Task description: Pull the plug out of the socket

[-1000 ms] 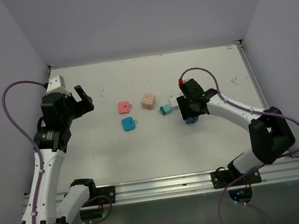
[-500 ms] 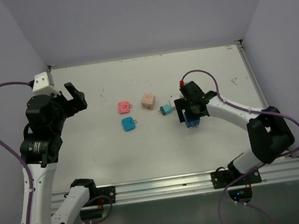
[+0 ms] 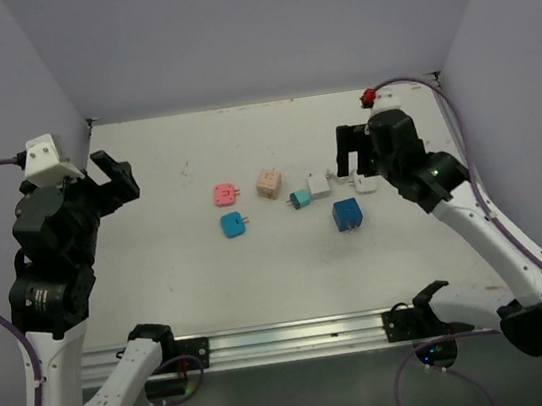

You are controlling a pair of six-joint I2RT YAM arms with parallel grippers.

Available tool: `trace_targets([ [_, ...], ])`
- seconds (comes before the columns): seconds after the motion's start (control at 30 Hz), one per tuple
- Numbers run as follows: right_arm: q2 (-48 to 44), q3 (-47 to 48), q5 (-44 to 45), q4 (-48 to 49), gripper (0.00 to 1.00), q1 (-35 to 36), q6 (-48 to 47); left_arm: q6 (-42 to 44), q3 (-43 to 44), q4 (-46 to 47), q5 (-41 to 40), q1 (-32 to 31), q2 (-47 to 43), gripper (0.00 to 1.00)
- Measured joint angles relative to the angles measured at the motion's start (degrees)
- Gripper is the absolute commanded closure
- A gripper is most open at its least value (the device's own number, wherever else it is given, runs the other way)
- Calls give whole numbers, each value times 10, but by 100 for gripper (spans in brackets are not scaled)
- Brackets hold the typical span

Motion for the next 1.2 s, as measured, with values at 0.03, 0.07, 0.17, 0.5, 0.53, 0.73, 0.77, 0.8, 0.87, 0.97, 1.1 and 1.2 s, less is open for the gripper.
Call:
trace_targets([
  [0.03,-24,19,17,-7,1,0,-1,3,9,-3,-9,-3,1,0],
  [0.07,-46,33,31,-12,1,0,-3,5,17,-4,-19,-6,1,0],
  [0.17,-117,66,76,-23,1,0,-17,12,48,-16,-48,-16,7,0],
  [0.5,-334,80,162,1,1,0,-116,27,115,-34,-129,-27,36,0],
  [0.53,-347,80,172,4,1,0,-123,28,120,-35,-134,-27,42,0],
  [0.73,-390,59,216,24,1,0,-151,28,141,-37,-149,-28,64,0],
  [0.77,-396,52,219,27,1,0,-154,28,143,-37,-150,-28,66,1],
  [0.8,-401,45,223,30,1,0,-159,28,143,-37,-151,-28,66,1],
  [0.87,-409,33,231,36,1,0,-168,28,143,-37,-151,-28,66,0],
  [0.97,-413,23,233,43,1,0,-177,28,143,-37,-151,-28,66,0],
  [1.1,-413,15,233,52,1,0,-181,28,143,-37,-153,-28,66,1],
  [1.2,-413,10,233,57,1,0,-181,28,143,-37,-153,-28,66,1],
])
